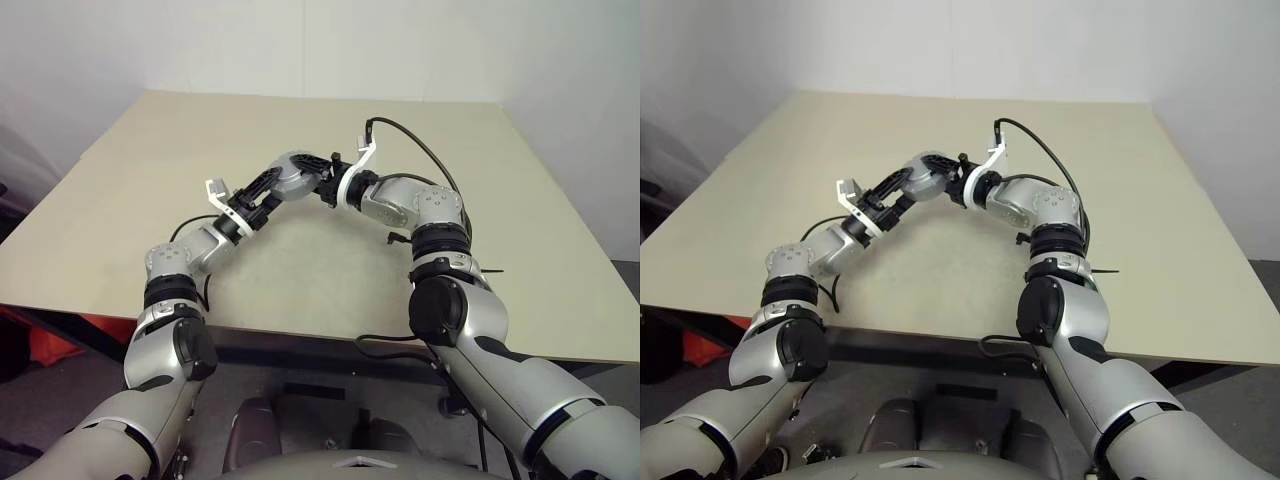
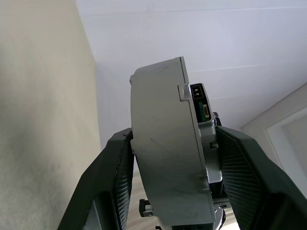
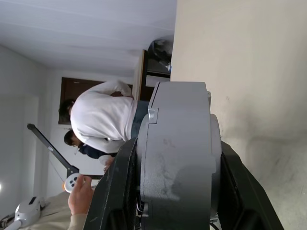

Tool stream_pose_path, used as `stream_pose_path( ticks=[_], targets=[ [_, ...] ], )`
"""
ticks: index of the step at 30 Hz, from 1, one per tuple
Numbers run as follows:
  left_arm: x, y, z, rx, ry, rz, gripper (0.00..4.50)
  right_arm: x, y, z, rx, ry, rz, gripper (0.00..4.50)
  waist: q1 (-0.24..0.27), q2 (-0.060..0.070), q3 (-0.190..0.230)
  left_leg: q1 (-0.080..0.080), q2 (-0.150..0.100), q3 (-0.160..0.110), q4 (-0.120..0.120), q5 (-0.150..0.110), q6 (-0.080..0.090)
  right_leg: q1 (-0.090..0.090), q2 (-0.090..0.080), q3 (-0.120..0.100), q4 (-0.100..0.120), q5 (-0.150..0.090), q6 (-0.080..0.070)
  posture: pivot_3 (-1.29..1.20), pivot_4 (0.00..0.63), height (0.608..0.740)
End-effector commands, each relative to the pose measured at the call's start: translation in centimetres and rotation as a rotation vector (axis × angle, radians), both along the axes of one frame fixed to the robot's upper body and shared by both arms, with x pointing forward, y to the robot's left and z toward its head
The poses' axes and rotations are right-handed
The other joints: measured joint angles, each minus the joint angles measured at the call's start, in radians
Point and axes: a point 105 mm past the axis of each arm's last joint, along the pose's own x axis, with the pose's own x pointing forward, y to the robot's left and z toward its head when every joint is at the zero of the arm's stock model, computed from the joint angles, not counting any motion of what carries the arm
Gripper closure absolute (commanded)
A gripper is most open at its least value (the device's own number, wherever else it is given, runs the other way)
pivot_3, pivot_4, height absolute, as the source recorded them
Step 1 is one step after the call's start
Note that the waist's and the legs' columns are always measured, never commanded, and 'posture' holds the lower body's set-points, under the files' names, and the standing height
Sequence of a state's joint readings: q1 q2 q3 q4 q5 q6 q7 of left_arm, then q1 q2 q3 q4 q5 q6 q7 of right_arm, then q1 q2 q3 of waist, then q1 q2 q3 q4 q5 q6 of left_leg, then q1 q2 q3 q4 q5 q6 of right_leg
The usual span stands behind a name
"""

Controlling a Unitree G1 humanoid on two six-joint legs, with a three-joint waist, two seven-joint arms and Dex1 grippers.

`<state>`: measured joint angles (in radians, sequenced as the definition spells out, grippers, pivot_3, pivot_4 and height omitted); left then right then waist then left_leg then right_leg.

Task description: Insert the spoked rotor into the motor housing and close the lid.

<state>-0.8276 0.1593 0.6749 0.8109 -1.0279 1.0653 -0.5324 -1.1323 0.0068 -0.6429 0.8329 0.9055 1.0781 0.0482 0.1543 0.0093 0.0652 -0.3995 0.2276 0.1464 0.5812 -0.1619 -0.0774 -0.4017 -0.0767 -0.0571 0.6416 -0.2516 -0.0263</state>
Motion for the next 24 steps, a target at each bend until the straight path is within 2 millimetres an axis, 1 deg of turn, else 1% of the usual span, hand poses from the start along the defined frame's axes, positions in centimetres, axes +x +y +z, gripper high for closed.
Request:
stream_pose_path(
  ticks=[1, 2, 4, 5, 9, 10, 13, 17, 21, 24],
  targets=[
    [0.4, 0.0, 1.4, 0.016, -0.052, 0.012, 2.24, 0.2, -0.2, 2.8, 0.015, -0.121, -0.008, 2.51, 0.000, 0.000, 0.000, 0.000, 0.000, 0.000, 0.000, 0.000, 0.000, 0.000, 0.000, 0.000, 0.000, 0.000, 0.000, 0.00, 0.000, 0.740],
    [0.4, 0.0, 1.4, 0.016, -0.053, 0.012, 2.24, 0.2, -0.2, 2.8, 0.012, -0.127, -0.005, 2.51, 0.000, 0.000, 0.000, 0.000, 0.000, 0.000, 0.000, 0.000, 0.000, 0.000, 0.000, 0.000, 0.000, 0.000, 0.000, 0.00, 0.000, 0.740],
    [0.4, 0.0, 1.4, 0.019, -0.053, 0.012, 2.24, 0.1, -0.2, 2.7, 0.004, -0.130, -0.004, 1.77, 0.001, 0.000, 0.000, 0.000, 0.000, 0.000, 0.000, 0.000, 0.000, 0.000, 0.000, 0.000, 0.000, 0.000, 0.000, 0.00, 0.000, 0.740],
    [0.4, 0.0, 1.4, 0.021, -0.053, 0.013, 2.24, 0.1, -0.1, 2.7, 0.002, -0.132, -0.003, 1.58, 0.001, 0.000, 0.000, 0.000, 0.000, 0.000, 0.000, 0.000, 0.000, 0.000, 0.000, 0.000, 0.000, 0.000, 0.000, 0.00, 0.000, 0.740],
    [0.4, 0.1, 1.3, 0.027, -0.050, 0.017, 2.24, 0.2, -0.1, 2.5, -0.026, -0.149, -0.012, 0.12, 0.001, 0.000, 0.000, 0.000, 0.000, 0.000, 0.000, 0.000, 0.000, 0.000, 0.000, 0.000, 0.000, 0.000, 0.000, 0.00, 0.000, 0.740],
    [0.4, 0.1, 1.3, 0.029, -0.049, 0.018, 2.24, 0.3, -0.2, 2.5, -0.033, -0.153, -0.017, 0.03, 0.001, 0.000, 0.000, 0.000, 0.000, 0.000, 0.000, 0.000, 0.000, 0.000, 0.000, 0.000, 0.000, 0.000, 0.000, 0.00, 0.000, 0.740],
    [0.4, 0.2, 1.2, 0.033, -0.048, 0.020, 2.24, 0.4, -0.2, 2.4, -0.052, -0.163, -0.031, 0.03, 0.001, 0.000, 0.000, 0.000, 0.000, 0.000, 0.000, 0.000, 0.000, 0.000, 0.000, 0.000, 0.000, 0.000, 0.000, 0.00, 0.000, 0.740],
    [0.7, 0.6, 1.2, 0.039, -0.042, 0.048, 2.24, 0.9, -0.6, 1.8, -0.098, -0.161, -0.079, 0.03, 0.000, 0.000, 0.000, 0.000, 0.000, 0.000, 0.000, 0.000, 0.000, 0.000, 0.000, 0.000, 0.000, 0.000, 0.000, 0.00, 0.000, 0.740],
    [1.1, 2.2, 1.3, 0.040, -0.051, 0.121, 2.24, 2.0, -1.7, 0.0, -0.184, -0.118, -0.175, 0.03, 0.000, 0.000, 0.000, 0.000, 0.000, 0.000, 0.000, 0.000, 0.000, 0.000, 0.000, 0.000, 0.000, 0.000, 0.000, 0.00, 0.000, 0.740],
    [1.5, 3.7, 1.4, 0.042, -0.059, 0.203, 2.24, 2.3, -2.2, -1.0, -0.218, -0.093, -0.206, 0.03, -0.001, 0.000, 0.000, 0.000, 0.000, 0.000, 0.000, 0.000, 0.000, 0.000, 0.000, 0.000, 0.000, 0.000, 0.000, 0.00, 0.000, 0.740]
  ],
)
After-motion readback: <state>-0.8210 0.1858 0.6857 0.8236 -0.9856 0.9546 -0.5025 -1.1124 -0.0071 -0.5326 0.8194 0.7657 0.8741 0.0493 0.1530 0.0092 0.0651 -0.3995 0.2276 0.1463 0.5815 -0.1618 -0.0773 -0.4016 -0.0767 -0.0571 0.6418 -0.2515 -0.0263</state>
